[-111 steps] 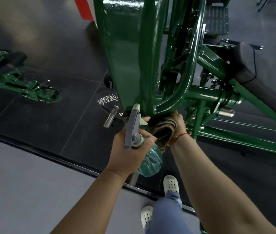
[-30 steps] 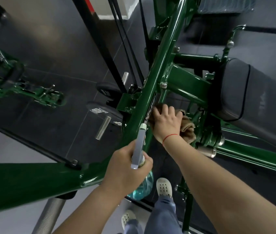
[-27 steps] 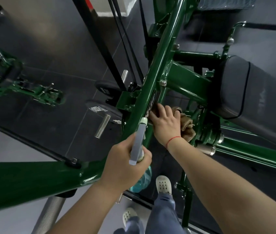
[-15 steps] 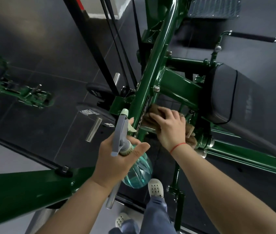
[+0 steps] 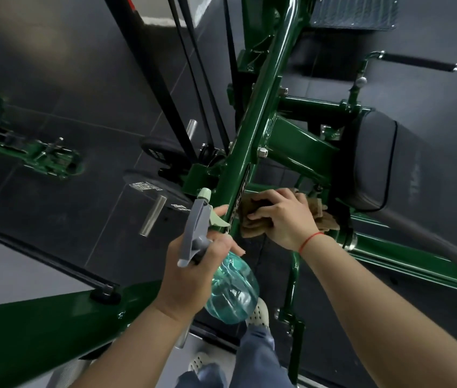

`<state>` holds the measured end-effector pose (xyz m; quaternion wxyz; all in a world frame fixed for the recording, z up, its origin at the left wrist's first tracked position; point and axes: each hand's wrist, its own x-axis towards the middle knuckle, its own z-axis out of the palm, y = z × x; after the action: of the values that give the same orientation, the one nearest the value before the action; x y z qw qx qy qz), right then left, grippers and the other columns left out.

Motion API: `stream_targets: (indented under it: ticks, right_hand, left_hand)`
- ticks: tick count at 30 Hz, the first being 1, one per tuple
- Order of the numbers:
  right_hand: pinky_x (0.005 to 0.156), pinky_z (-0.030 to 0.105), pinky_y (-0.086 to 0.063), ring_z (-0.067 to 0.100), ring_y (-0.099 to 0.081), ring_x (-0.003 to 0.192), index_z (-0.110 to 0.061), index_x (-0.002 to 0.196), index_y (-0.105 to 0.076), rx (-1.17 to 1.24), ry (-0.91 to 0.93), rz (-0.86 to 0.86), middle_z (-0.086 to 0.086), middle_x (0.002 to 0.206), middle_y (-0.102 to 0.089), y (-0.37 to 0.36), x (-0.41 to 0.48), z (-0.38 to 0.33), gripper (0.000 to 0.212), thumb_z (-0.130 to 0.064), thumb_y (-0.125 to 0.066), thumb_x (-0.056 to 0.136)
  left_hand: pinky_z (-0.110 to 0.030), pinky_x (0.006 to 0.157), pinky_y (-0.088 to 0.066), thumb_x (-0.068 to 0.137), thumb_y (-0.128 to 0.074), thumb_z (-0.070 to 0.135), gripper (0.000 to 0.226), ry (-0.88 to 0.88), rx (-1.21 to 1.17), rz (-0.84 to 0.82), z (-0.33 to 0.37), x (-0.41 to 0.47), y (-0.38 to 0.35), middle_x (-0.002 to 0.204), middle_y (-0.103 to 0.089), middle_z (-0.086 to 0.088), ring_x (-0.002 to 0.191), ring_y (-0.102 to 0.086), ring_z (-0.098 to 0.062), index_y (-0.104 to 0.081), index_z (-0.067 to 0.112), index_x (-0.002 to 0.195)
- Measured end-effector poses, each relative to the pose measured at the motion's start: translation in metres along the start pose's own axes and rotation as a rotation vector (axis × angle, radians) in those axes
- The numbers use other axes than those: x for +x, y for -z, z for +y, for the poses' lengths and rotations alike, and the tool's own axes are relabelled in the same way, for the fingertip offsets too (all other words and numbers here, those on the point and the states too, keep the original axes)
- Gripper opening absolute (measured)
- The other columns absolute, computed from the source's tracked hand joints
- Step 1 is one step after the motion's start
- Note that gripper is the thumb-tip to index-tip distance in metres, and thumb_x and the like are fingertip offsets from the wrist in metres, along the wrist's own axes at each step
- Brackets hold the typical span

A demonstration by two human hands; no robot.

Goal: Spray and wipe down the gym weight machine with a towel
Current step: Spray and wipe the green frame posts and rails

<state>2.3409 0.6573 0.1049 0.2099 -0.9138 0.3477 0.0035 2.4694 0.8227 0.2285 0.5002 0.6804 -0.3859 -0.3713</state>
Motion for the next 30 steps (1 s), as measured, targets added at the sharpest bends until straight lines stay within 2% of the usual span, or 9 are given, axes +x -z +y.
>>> stream_targets:
  ticks: [2,5,10,13,15,20,23,26,30]
  right_hand:
    - [0.096,0.051,-0.035,0.030,-0.047,0.121,-0.048,0.108,-0.074,0.000,-0.035,0.017,-0.010,0.139,-0.055,0.001,-0.002,-0.003,0.035,-0.028,-0.076,0.079]
    - [0.093,0.056,-0.038,0.036,-0.050,0.119,-0.048,0.108,-0.074,-0.073,0.057,0.012,-0.004,0.137,-0.058,-0.008,0.008,-0.023,0.039,-0.025,-0.077,0.077]
    - [0.106,0.059,-0.023,0.033,-0.029,0.137,-0.044,0.117,-0.072,-0.216,0.116,-0.063,-0.007,0.146,-0.051,-0.029,0.025,-0.056,0.040,-0.034,-0.074,0.079]
    - [0.101,0.061,-0.035,0.034,-0.040,0.129,-0.047,0.108,-0.075,-0.163,0.144,-0.049,-0.006,0.135,-0.060,-0.028,0.019,-0.048,0.045,-0.030,-0.084,0.067]
    - [0.102,0.057,-0.034,0.031,-0.042,0.129,-0.050,0.110,-0.073,-0.125,0.151,-0.032,-0.010,0.136,-0.057,-0.017,0.011,-0.037,0.043,-0.030,-0.080,0.073]
    - [0.101,0.050,-0.033,0.026,-0.046,0.126,-0.050,0.112,-0.072,0.049,-0.038,0.014,-0.015,0.138,-0.055,-0.001,-0.012,-0.002,0.043,-0.028,-0.073,0.076]
    - [0.098,0.047,-0.034,0.027,-0.047,0.121,-0.049,0.129,-0.061,0.020,-0.105,-0.030,-0.007,0.132,-0.054,0.003,0.006,-0.009,0.041,-0.046,-0.063,0.088]
    - [0.100,0.048,-0.037,0.033,-0.049,0.120,-0.037,0.136,-0.054,-0.028,-0.177,-0.130,0.004,0.127,-0.053,0.008,0.039,-0.023,0.049,-0.061,-0.050,0.093]
    - [0.102,0.050,-0.043,0.033,-0.057,0.115,-0.030,0.137,-0.052,0.040,-0.316,-0.252,0.009,0.124,-0.061,0.011,0.069,-0.027,0.044,-0.051,-0.042,0.100]
  left_hand:
    - [-0.003,0.084,-0.040,0.082,-0.055,0.038,0.042,0.018,0.004,-0.027,0.001,0.003,0.002,0.087,-0.071,0.016,0.090,-0.060,0.008,-0.077,0.003,0.080]
    - [-0.005,0.095,-0.036,0.086,-0.049,0.043,0.052,0.037,-0.036,-0.086,0.002,0.007,0.008,0.098,-0.071,0.032,0.110,-0.061,0.010,-0.076,-0.002,0.084]
    - [-0.006,0.097,-0.037,0.088,-0.048,0.040,0.044,0.057,-0.085,-0.141,0.008,0.010,0.011,0.096,-0.076,0.019,0.107,-0.063,0.005,-0.076,0.006,0.082]
    - [-0.005,0.096,-0.036,0.088,-0.047,0.041,0.048,0.015,-0.061,-0.136,0.008,0.010,0.011,0.108,-0.072,0.024,0.120,-0.057,0.004,-0.078,0.005,0.078]
    - [-0.006,0.098,-0.035,0.087,-0.048,0.044,0.052,0.022,-0.054,-0.128,0.004,0.011,0.012,0.120,-0.068,0.022,0.128,-0.054,-0.003,-0.079,0.004,0.073]
    - [-0.011,0.095,-0.039,0.085,-0.051,0.044,0.050,0.023,-0.058,-0.114,-0.003,0.009,0.012,0.119,-0.069,0.014,0.122,-0.059,-0.008,-0.079,0.005,0.073]
    - [-0.009,0.091,-0.040,0.084,-0.051,0.045,0.048,0.053,-0.070,-0.128,-0.002,0.008,0.011,0.106,-0.072,0.014,0.104,-0.064,-0.005,-0.077,0.004,0.082]
    - [-0.009,0.095,-0.038,0.085,-0.051,0.043,0.049,0.024,-0.047,-0.112,-0.002,0.009,0.010,0.118,-0.070,0.014,0.122,-0.058,-0.004,-0.078,0.004,0.075]
    - [-0.009,0.094,-0.038,0.086,-0.051,0.040,0.048,-0.012,-0.017,-0.099,-0.006,0.010,0.008,0.117,-0.071,0.008,0.120,-0.060,-0.004,-0.078,0.004,0.070]
